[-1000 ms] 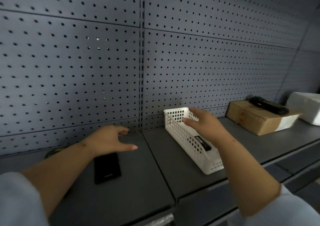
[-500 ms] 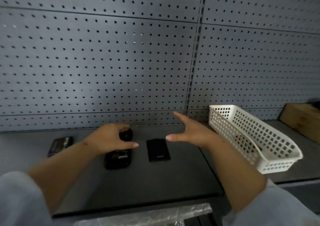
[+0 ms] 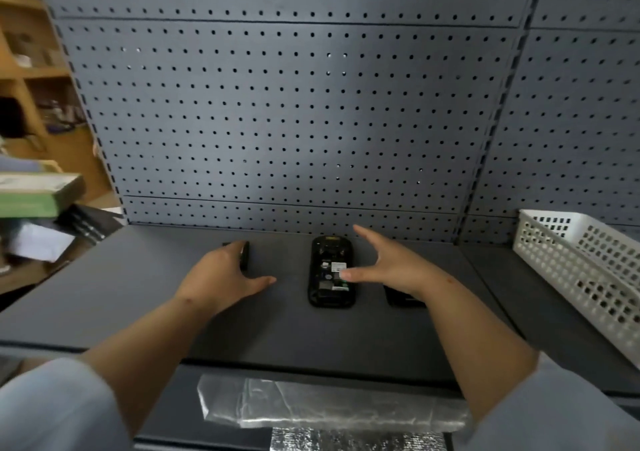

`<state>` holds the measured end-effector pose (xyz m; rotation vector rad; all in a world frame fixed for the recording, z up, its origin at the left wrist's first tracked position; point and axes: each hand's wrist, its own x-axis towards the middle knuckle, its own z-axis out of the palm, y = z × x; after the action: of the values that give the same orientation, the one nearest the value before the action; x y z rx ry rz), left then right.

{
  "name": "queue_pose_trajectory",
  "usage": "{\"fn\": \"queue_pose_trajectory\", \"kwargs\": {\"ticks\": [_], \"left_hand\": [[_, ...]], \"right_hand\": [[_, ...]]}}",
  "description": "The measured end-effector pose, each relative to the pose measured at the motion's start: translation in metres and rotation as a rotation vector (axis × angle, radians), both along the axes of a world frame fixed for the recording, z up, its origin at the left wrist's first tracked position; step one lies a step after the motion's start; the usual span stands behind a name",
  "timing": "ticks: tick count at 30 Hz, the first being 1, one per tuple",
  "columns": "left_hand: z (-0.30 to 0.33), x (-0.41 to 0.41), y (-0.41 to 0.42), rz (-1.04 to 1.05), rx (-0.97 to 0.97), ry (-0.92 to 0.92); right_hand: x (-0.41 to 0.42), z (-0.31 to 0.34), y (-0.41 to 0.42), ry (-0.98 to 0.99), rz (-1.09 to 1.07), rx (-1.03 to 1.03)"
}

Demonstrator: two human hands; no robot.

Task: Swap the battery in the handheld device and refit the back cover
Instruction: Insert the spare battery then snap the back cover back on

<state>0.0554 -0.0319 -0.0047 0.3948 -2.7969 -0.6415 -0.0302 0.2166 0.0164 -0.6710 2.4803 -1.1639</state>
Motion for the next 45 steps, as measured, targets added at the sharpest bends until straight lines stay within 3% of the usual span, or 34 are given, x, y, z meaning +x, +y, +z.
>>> {"fn": "queue_pose_trajectory", "kwargs": {"ticks": [7, 16, 45], "left_hand": [[-0.021, -0.004, -0.01, 0.228, 0.061, -0.014], [-0.024, -0.019, -0.008, 0.338, 0.092, -0.005], [-0.01, -0.043, 0.0, 0.24, 0.085, -0.059]], "right_hand": [[0.004, -0.008, -0.018, -0.016, 0.023, -0.036], [0.008, -0.011, -0.021, -0.028, -0.012, -0.029], [0.015, -0.003, -0.014, 0.032, -0.028, 0.017]]}}
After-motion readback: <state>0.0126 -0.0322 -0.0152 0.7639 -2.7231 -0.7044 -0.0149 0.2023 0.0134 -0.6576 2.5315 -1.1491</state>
